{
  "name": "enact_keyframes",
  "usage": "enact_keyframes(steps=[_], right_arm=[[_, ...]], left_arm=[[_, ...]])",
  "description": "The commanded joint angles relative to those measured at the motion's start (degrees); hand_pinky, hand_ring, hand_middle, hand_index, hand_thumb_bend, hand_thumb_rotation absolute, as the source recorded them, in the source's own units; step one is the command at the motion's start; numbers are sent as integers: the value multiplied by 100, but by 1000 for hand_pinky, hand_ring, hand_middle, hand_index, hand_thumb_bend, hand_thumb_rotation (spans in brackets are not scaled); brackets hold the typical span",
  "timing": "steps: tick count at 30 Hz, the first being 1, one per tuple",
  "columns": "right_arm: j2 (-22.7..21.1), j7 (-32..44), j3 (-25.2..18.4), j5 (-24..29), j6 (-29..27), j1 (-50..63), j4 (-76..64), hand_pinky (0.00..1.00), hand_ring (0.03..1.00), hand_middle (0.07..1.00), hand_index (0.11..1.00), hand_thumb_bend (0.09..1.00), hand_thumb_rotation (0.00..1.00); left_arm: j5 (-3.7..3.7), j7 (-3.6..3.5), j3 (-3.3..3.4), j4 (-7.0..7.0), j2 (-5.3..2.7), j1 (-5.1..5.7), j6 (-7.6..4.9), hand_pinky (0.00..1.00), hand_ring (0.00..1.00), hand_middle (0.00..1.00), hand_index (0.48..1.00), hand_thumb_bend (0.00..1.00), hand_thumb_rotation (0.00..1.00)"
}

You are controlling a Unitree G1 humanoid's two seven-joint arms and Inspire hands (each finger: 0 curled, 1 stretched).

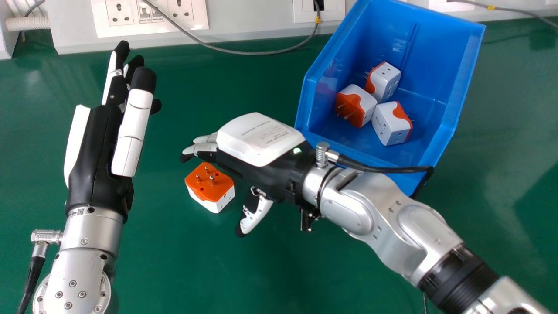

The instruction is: Pick all objects and put in blue box

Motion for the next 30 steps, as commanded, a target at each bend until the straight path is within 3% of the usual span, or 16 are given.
enact_keyframes(steps=[1,6,10,17,22,30], right_arm=[[180,-158,61,-46,-21,-352,204,743,875,888,846,423,0],[401,-318,175,-68,-17,-651,809,740,876,895,845,291,0],[482,-457,257,-138,-73,-822,1145,729,873,889,836,251,0],[560,-547,361,-187,-91,-1060,1500,694,848,865,812,316,0],[639,-510,469,-226,-57,-1186,1720,682,838,858,806,325,0],[698,-568,622,-290,-81,-1405,1975,678,831,844,788,325,0]], left_arm=[[8,28,-9,-187,3,16,-29,863,965,977,1000,770,1000],[40,48,-44,-298,-25,89,-2,865,965,975,1000,776,1000],[48,61,-96,-378,-57,143,14,865,965,975,1000,778,1000],[28,119,-167,-523,-133,230,58,864,964,974,1000,778,1000],[34,165,-184,-594,-202,280,86,864,960,970,1000,793,1000],[18,171,-199,-683,-278,376,80,864,957,966,1000,801,1000]])
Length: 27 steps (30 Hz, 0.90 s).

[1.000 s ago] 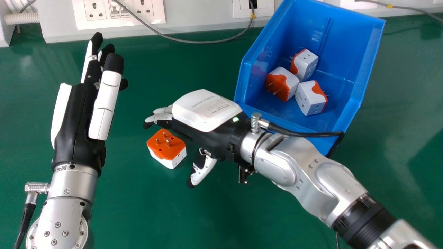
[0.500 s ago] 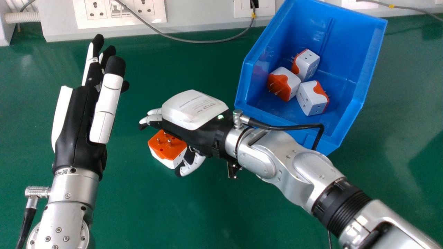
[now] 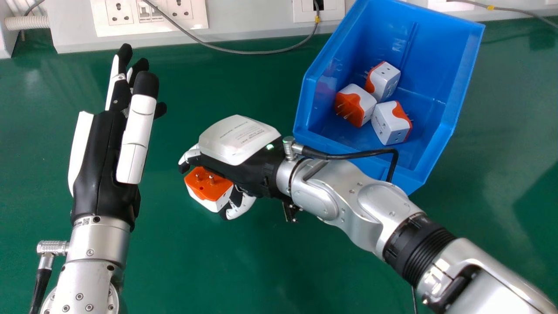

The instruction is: Pick all objects and put in blue box

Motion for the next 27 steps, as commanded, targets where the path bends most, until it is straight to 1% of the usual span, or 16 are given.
enact_keyframes(steps=[1,2,4,5,7,8,10,11,13,19,23,25,27], right_arm=[[56,-118,54,-65,-52,-299,-7,678,831,844,788,325,0],[52,-122,69,-74,-55,-312,0,677,829,842,786,330,0],[39,-122,80,-89,-62,-324,-11,673,825,838,781,369,0],[18,-109,81,-97,-67,-314,-50,671,824,837,780,383,0],[7,-135,106,-148,-58,-323,-32,667,821,834,777,428,0],[7,-148,120,-169,-50,-326,-6,665,820,833,776,473,0],[17,-173,141,-195,-36,-340,55,665,820,833,776,473,0],[20,-183,147,-204,-32,-350,77,661,817,831,771,543,11],[22,-206,161,-226,-29,-382,128,658,814,828,768,589,18],[31,-257,190,-234,-24,-477,245,646,804,818,756,599,6],[58,-278,178,-202,-29,-497,317,640,800,815,748,579,2],[73,-287,175,-191,-29,-504,368,639,799,815,744,619,24],[74,-302,186,-203,-34,-505,388,640,799,815,743,679,70]], left_arm=[[1,21,-14,-222,-21,67,-41,864,957,966,1000,801,1000],[-2,20,-16,-238,-24,81,-39,865,957,966,1000,801,1000],[-7,20,-19,-248,-26,93,-38,866,957,966,1000,800,1000],[-1,24,-31,-270,-33,106,-33,866,957,966,1000,799,1000],[4,29,-55,-319,-46,127,-9,867,957,966,1000,798,1000],[7,34,-67,-354,-52,146,4,867,957,967,1000,798,1000],[6,41,-80,-405,-62,174,33,867,957,967,1000,798,1000],[8,47,-88,-430,-68,184,52,867,957,969,1000,794,1000],[20,58,-110,-494,-85,200,104,867,957,970,1000,790,1000],[77,86,-155,-581,-132,214,184,856,956,970,1000,785,1000],[109,134,-191,-606,-147,215,209,847,954,969,1000,782,1000],[123,155,-207,-607,-159,219,212,843,952,966,1000,783,1000],[138,169,-220,-625,-174,222,219,841,950,964,1000,783,1000]])
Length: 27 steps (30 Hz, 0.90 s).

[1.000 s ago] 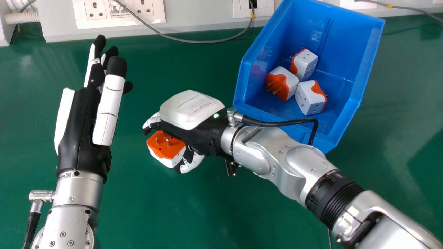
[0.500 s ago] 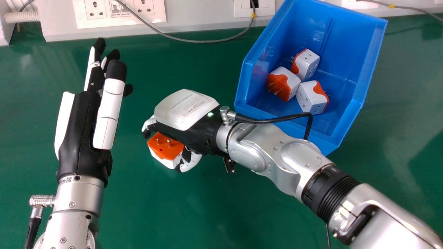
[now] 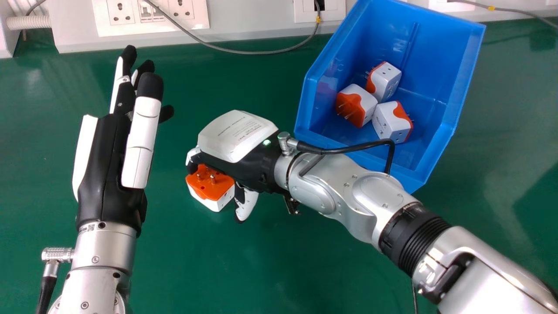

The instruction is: Pick all objects and put in blue box

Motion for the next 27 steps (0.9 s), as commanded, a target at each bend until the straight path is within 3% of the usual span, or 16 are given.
enact_keyframes(steps=[1,4,8,12,16,22,24,27], right_arm=[[32,-128,-4,-2,-36,-273,-49,640,800,815,743,683,66],[20,-131,2,-15,-34,-292,-49,641,801,818,742,641,34],[22,-163,-19,2,-37,-322,-8,643,802,820,744,678,74],[29,-288,-32,18,-105,-358,66,642,803,820,746,482,24],[29,-377,-25,18,-158,-414,115,637,802,817,746,408,7],[82,-467,-66,69,-174,-524,273,638,806,819,748,514,21],[111,-511,-75,72,-157,-569,317,638,808,823,753,429,10],[142,-540,-78,79,-131,-608,347,638,808,825,755,416,6]], left_arm=[[44,45,-32,-197,-24,22,-25,840,949,963,1000,782,1000],[50,55,-42,-214,-52,24,-19,834,946,959,1000,783,1000],[40,50,-30,-157,-68,7,-58,830,943,955,1000,785,1000],[40,46,-37,-124,-82,-2,-73,827,942,952,999,786,1000],[45,42,-33,-126,-73,-15,-53,826,941,951,999,785,1000],[89,42,-43,-109,-56,-19,-59,827,941,951,999,786,1000],[115,42,-49,-102,-52,-24,-54,827,941,951,998,785,1000],[147,39,-54,-90,-49,-33,-44,827,941,950,997,785,1000]])
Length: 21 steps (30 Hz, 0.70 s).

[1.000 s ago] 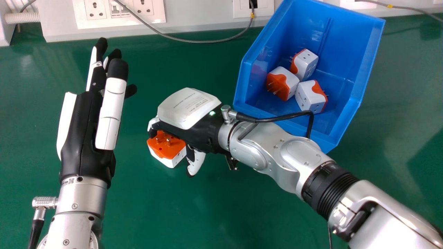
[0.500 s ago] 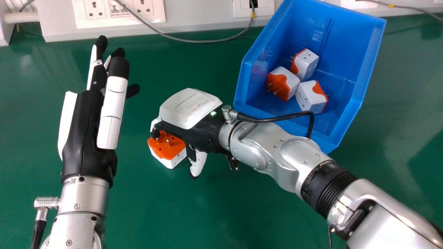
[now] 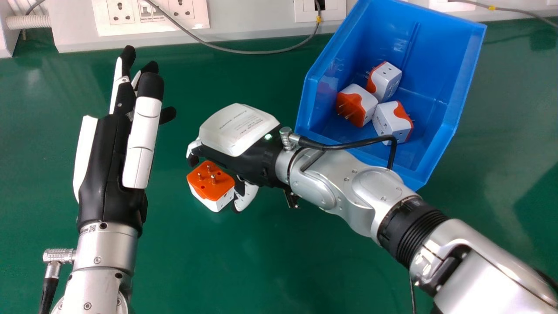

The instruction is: Pick all objects and put in blue box

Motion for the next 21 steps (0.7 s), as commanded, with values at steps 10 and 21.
enact_keyframes(steps=[10,21], right_arm=[[211,-333,24,-6,10,-296,152,637,806,838,769,403,0],[439,-186,107,18,92,-395,569,644,821,841,777,452,0]], left_arm=[[152,126,-172,-217,-73,49,-21,823,940,948,994,775,1000],[281,285,-371,-491,-273,288,12,823,940,948,997,771,1000]])
